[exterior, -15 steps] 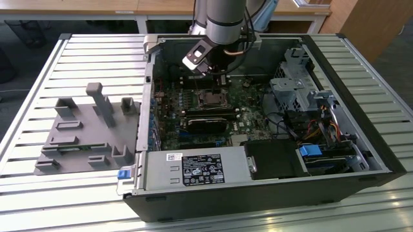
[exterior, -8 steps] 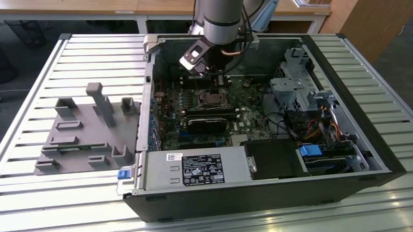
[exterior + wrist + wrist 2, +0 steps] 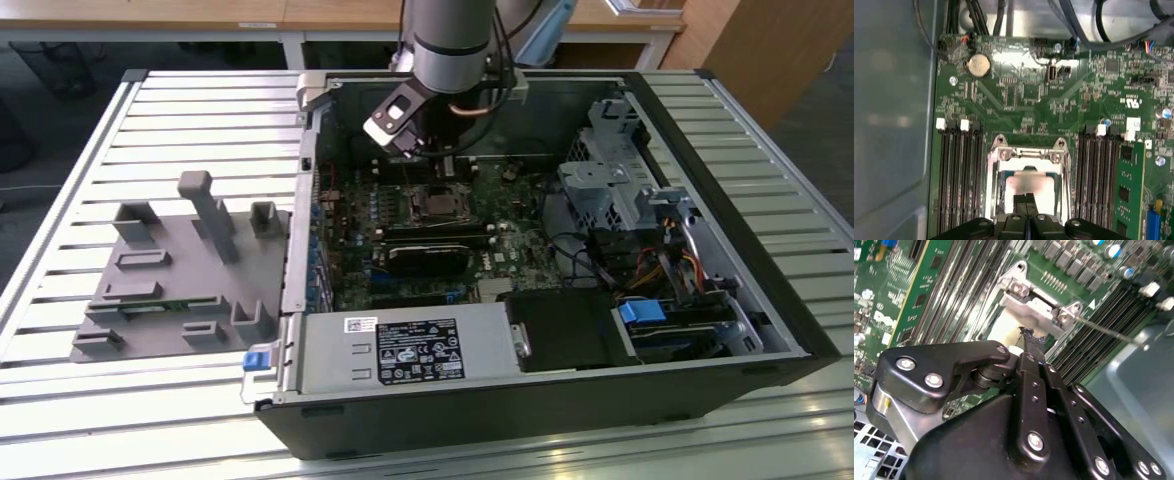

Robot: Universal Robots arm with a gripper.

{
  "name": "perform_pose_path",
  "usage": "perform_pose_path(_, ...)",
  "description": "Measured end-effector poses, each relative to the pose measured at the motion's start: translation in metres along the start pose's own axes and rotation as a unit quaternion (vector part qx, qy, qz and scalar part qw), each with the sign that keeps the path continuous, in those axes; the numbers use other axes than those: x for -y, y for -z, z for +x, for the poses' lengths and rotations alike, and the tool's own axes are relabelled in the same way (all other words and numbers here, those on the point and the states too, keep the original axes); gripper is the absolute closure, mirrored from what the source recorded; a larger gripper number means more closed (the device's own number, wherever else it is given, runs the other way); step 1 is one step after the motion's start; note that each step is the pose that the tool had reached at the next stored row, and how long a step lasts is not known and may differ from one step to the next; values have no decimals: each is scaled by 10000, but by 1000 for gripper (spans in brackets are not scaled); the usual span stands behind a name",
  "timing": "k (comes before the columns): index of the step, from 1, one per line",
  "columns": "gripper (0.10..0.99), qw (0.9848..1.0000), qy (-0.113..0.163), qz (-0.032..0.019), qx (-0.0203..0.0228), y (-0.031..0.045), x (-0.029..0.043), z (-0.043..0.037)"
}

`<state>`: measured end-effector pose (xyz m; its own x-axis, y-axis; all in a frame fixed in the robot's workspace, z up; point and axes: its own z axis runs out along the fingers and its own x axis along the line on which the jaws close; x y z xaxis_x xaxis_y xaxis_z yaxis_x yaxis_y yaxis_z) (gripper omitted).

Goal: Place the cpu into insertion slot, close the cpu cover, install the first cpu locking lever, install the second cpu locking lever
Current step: 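Close the cpu cover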

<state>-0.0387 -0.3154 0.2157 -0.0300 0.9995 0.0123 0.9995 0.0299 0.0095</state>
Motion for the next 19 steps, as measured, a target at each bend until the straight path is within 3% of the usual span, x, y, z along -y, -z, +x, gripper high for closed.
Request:
perform_pose_path(8,980,10000,2,0,1,-35,149,4)
perform_pose_path(19,980,10000,5,1,4,-119,171,4)
